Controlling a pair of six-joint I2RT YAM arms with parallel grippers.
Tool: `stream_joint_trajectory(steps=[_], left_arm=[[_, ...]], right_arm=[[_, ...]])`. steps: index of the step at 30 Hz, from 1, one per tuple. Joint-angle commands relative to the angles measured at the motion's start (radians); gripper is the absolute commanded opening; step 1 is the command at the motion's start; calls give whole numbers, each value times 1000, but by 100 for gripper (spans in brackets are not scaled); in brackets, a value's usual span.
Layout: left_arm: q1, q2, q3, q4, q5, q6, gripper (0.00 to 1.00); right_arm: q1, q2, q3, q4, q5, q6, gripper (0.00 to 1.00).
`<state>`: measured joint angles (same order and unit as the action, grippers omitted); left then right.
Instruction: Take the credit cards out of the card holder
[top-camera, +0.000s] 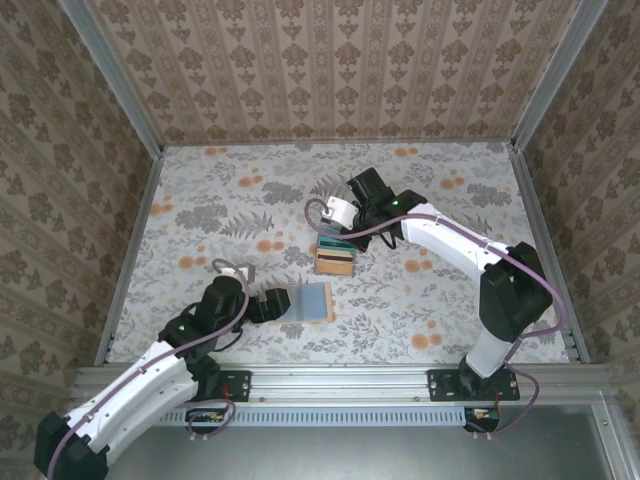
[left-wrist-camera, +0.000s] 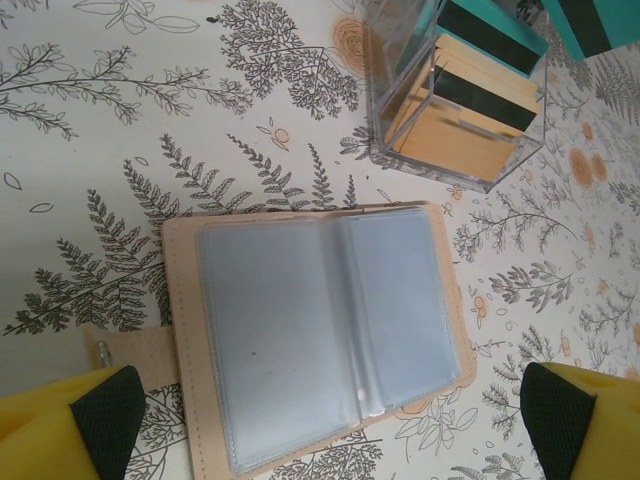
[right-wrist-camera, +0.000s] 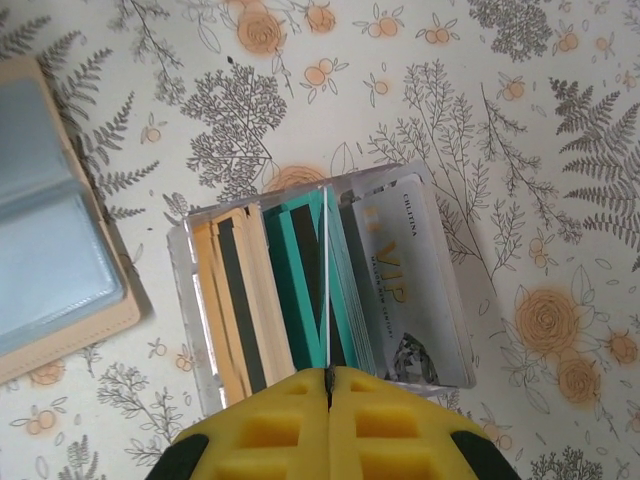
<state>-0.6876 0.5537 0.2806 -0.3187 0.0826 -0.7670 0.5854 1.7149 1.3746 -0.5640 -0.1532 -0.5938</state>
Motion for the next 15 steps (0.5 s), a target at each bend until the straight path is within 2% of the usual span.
stream_joint_trajectory(steps=[1,15], left_arm=[[7,-14,-16,-28,9,-10,100],[30,-14,-23,-42,19,-6,100]], right_arm=[[7,38,40,-33,27,-56,0],[13,127,66,-53,27,-63,0]])
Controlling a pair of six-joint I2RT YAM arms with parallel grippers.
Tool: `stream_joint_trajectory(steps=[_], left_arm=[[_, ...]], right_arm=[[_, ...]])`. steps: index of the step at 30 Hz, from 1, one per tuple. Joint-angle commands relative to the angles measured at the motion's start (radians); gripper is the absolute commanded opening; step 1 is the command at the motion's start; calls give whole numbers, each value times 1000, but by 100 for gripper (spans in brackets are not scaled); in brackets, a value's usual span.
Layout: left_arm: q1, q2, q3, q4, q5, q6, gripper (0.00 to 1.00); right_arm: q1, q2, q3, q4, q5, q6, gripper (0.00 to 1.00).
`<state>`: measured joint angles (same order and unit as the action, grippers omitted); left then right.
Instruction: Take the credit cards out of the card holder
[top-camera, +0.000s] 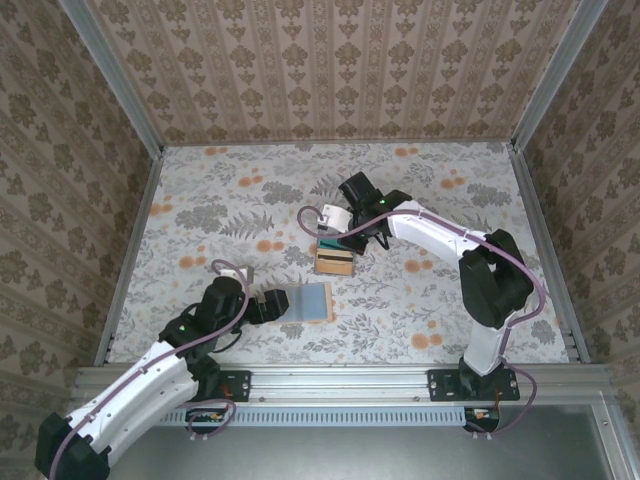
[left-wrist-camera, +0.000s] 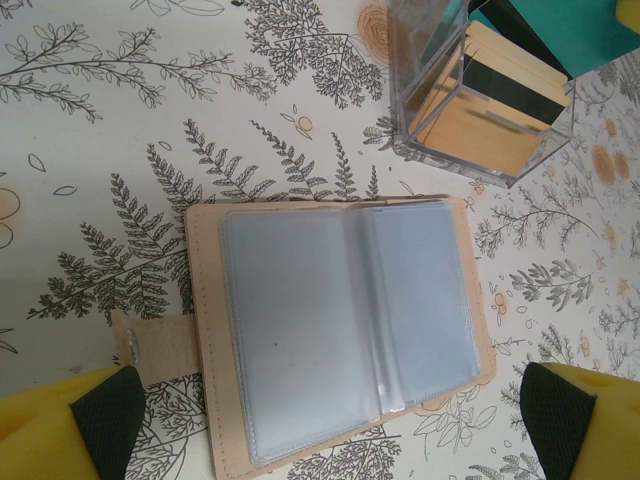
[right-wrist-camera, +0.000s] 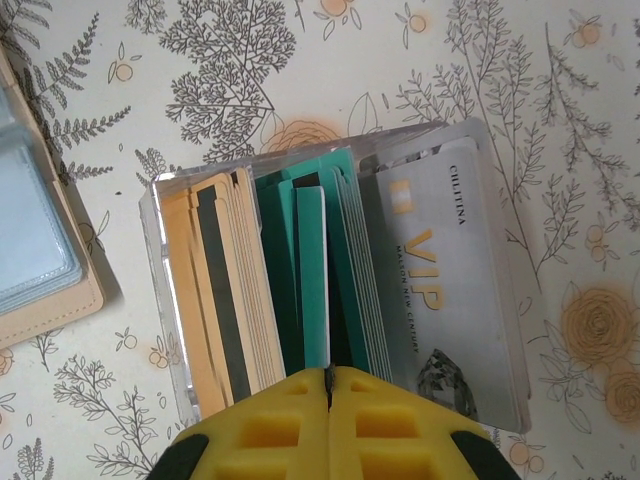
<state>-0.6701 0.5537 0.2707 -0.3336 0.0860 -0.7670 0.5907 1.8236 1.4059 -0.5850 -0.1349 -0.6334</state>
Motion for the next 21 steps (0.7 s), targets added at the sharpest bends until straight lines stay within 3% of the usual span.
stream_joint_trajectory(steps=[1,5,8,14,21], left_arm=[[14,-15,-13,-28,17,-5,100],[17,-14,-16,-25,21,-6,100],[18,-16,-14,-27,25,-5,100],[20,-30,-16,-36,23,-7,100],[24,-32,-14,-38,9,-5,100]], right_arm=[[9,18,35,-32,11,-20,0],[11,19,32,-20,19,-14,4],[11,27,33,4,52,16,28],[11,-10,18,42,90,67,35],[9,-145,-48,170,200,296,42]])
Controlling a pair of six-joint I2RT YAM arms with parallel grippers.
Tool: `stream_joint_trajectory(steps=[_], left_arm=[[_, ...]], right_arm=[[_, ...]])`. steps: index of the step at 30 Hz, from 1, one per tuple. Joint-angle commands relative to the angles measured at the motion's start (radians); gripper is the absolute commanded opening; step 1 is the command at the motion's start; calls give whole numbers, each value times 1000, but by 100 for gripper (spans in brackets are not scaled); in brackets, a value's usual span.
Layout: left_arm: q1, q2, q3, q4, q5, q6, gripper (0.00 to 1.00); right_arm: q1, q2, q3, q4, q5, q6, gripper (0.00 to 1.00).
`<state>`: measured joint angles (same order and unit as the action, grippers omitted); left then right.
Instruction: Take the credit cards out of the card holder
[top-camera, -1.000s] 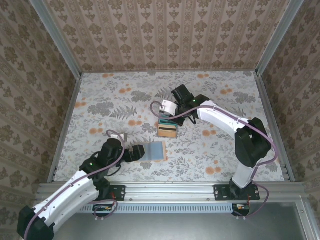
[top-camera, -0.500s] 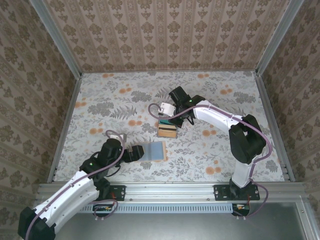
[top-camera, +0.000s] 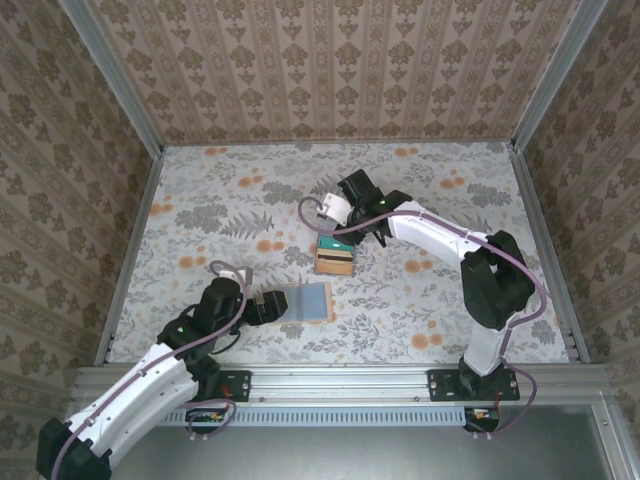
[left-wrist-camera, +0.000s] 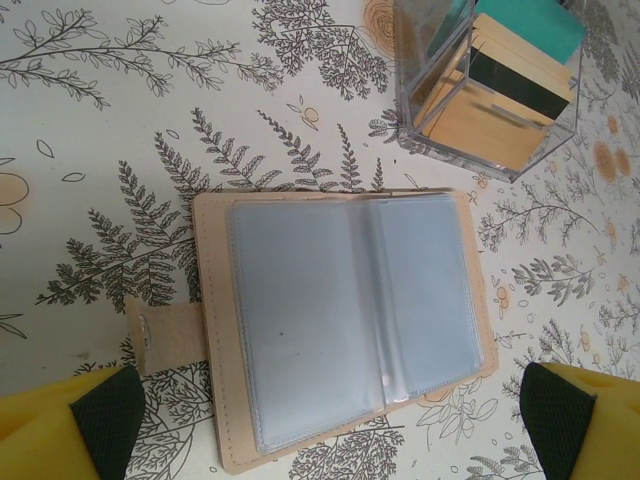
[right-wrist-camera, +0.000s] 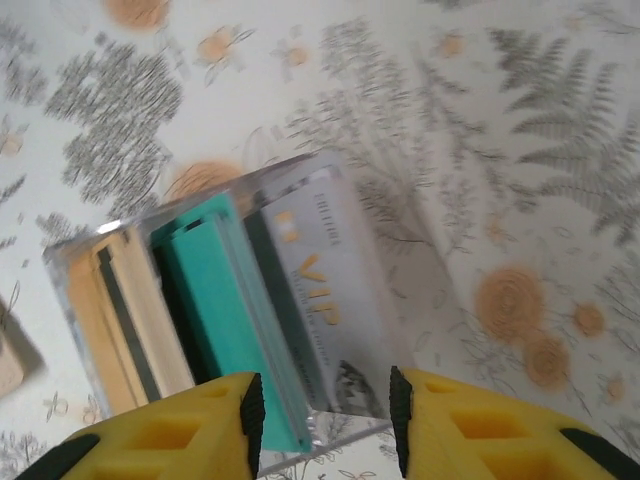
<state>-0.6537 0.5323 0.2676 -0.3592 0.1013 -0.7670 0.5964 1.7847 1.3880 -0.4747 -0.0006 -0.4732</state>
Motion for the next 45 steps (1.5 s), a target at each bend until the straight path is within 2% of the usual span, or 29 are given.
stream_joint_trajectory(steps=[1,3,5,12,13,14,16,17,22,26,30,33,35,38,39,42,45], left_arm=[[9,-11,-11,-10,-8,-5,100],[11,-5,-13,-6,-9,-5,100],[12,3,-10,-1,-16,-3,100],[17,37,37,-30,-113,-14,100],[17,42,54,-40,-130,-15,100],[17,46,73,-45,-145,-5,100],[17,63,115,-70,-188,14,100],[17,80,147,-90,-224,15,100],[22,202,279,-114,-355,45,100],[34,330,369,-93,-464,84,100],[79,469,436,-16,-568,206,100],[167,574,487,3,-637,216,100],[255,640,522,24,-632,247,100],[375,713,624,-51,-613,282,100],[403,722,649,-53,-616,336,100],[467,730,622,57,-644,505,100],[558,741,563,143,-552,541,100]], right_arm=[[4,-143,-63,86,57,171,42],[4,-223,-147,161,37,240,43],[2,-317,-259,260,41,331,53],[-14,-586,-577,481,107,594,56],[-13,-623,-622,512,126,622,64],[-14,-662,-664,539,145,644,76],[-16,-729,-735,585,164,658,85],[-18,-759,-766,600,183,662,99],[-34,-848,-842,594,304,668,100],[-62,-845,-878,618,432,637,100],[-103,-821,-903,640,523,623,100],[-139,-841,-940,671,574,648,100],[-158,-856,-945,656,596,641,100],[-161,-882,-921,590,616,623,100],[-162,-888,-921,588,619,608,100],[-176,-861,-944,666,649,550,100],[-221,-781,-955,756,640,537,100]])
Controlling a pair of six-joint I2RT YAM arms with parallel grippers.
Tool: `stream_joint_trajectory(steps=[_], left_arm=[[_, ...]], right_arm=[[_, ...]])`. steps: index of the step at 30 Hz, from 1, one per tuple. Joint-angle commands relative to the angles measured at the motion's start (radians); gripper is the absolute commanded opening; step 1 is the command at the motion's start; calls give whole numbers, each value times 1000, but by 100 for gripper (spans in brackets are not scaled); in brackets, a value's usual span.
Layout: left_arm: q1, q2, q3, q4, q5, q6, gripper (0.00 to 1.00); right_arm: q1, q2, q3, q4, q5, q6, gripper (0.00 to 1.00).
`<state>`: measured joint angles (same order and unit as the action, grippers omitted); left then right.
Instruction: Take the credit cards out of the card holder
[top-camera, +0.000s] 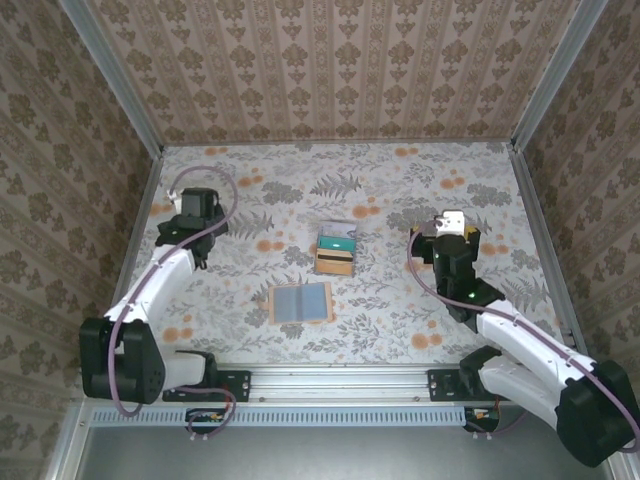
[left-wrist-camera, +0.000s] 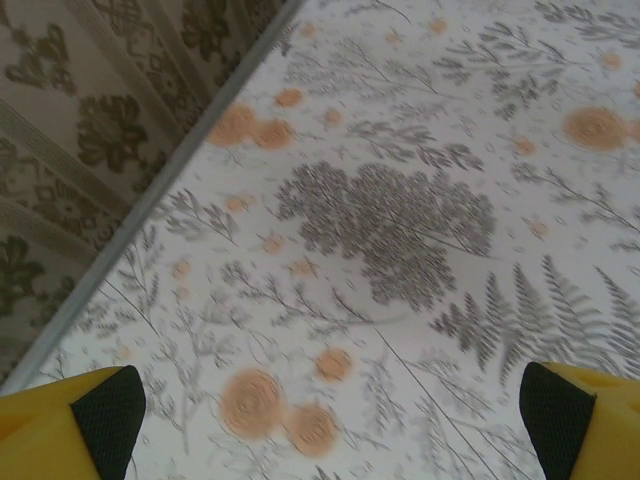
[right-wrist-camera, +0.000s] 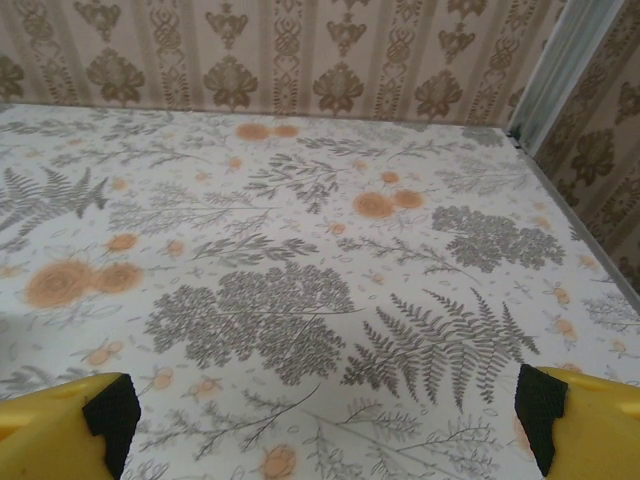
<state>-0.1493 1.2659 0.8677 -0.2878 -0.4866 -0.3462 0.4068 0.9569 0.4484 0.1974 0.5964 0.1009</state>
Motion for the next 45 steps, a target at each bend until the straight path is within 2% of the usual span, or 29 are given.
stream_joint_trajectory(steps=[1,2,4,6,11,15,17,19,21,24,25,29,31,32,33,45], left_arm=[[88,14,-66,109,84,123,100],[108,20,-98,156,125,128,100],[131,29,-167,275,126,105,100],[134,39,-212,395,162,146,100],[109,132,-310,669,137,205,100],[108,177,-307,731,184,268,100],[111,173,-325,773,198,286,100],[114,168,-360,850,203,304,100],[120,200,-420,1009,205,312,100],[96,233,-385,983,221,349,100],[102,223,-385,962,240,341,100],[101,227,-432,1049,277,354,100],[99,270,-478,1175,295,369,100],[89,286,-500,1250,264,386,100],[88,264,-490,1183,266,369,100],[90,270,-484,1185,262,368,100]], right_arm=[[-55,83,-9,94,25,-31,100],[-74,115,-4,108,-2,-38,100],[-106,206,-4,186,-4,-46,100],[-128,292,4,256,-1,-59,100],[-167,475,66,354,-11,-100,100],[-198,530,15,562,-154,-179,100],[-227,543,35,525,-144,-134,100],[-281,535,14,551,-233,-94,100],[-338,530,-20,594,-340,-56,100],[-363,582,-81,750,-389,-52,100],[-363,565,-76,713,-394,-49,100],[-363,578,-64,712,-386,-50,100],[-362,576,-62,703,-385,-48,100],[-362,574,-62,701,-384,-48,100],[-362,575,-62,700,-385,-47,100],[-363,575,-60,698,-385,-47,100]])
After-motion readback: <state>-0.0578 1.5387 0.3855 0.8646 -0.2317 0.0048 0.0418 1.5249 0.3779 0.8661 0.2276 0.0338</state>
